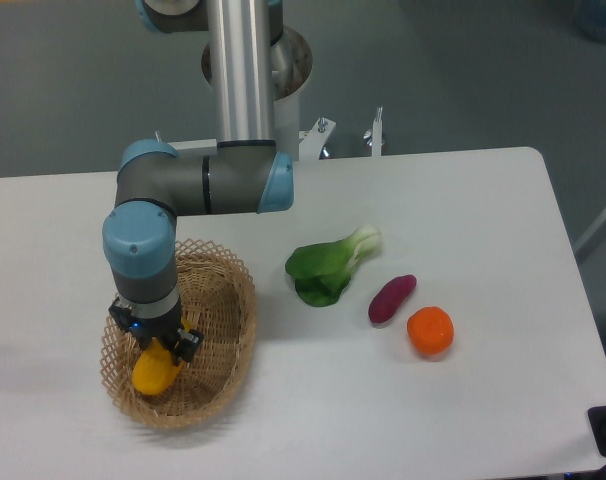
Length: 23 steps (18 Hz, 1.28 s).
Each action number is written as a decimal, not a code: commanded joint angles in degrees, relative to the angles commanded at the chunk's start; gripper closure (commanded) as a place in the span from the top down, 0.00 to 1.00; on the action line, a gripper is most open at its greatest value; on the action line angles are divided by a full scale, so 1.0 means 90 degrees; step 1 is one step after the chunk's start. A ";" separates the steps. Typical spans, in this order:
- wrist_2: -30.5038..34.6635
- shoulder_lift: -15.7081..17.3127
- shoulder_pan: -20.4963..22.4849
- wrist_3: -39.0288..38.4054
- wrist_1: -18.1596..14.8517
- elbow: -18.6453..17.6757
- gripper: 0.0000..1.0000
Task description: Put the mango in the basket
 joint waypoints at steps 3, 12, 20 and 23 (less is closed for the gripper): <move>0.0010 0.0214 0.0039 -0.0010 -0.0020 0.0020 1.00; 0.0010 0.0811 0.0946 0.0292 -0.0457 0.0370 1.00; 0.0029 0.0918 0.1738 0.1726 -0.1610 0.0889 1.00; 0.0292 0.0957 0.1982 0.2576 -0.1758 0.0879 1.00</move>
